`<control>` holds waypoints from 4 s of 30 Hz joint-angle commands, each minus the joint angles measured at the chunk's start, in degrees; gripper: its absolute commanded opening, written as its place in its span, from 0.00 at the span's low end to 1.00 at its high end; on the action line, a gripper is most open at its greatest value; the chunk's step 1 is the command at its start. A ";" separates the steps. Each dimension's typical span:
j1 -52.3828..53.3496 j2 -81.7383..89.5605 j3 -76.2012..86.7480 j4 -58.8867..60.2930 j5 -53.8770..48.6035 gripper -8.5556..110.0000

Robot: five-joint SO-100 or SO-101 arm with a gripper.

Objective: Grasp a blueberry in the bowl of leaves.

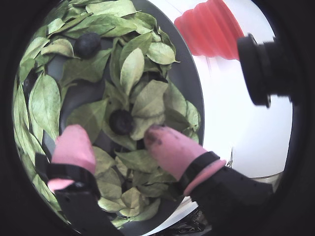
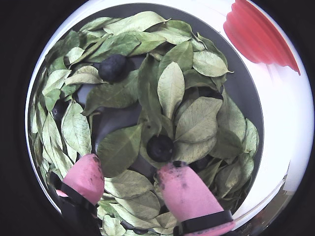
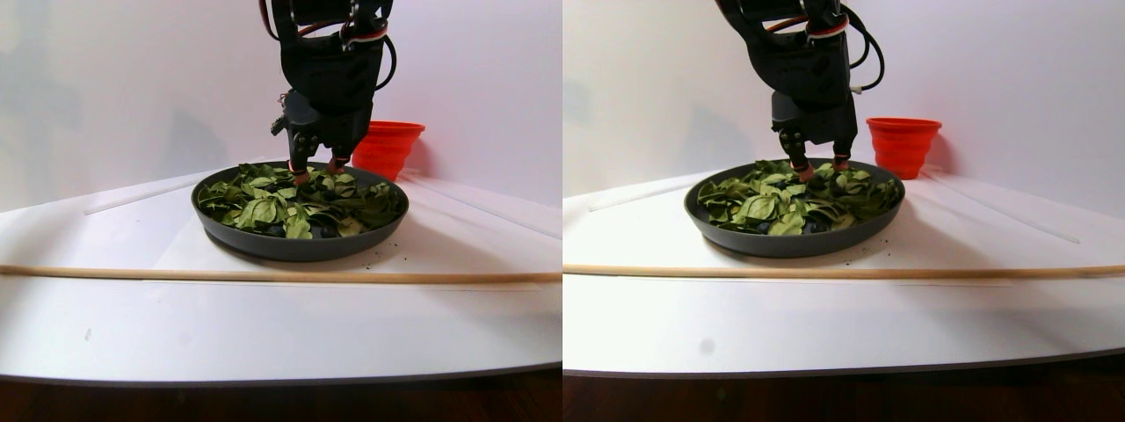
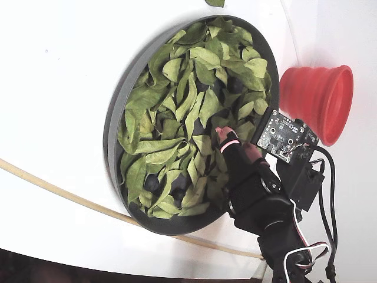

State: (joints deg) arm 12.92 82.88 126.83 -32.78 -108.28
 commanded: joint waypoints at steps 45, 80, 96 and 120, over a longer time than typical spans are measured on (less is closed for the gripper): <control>2.72 -3.08 -9.93 5.01 6.86 0.26; 3.52 -10.46 -17.67 7.56 12.22 0.26; 2.99 -12.92 -19.25 7.82 14.85 0.24; 3.16 -16.61 -21.71 12.74 21.01 0.22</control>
State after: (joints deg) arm 14.94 66.53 106.00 -20.83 -87.54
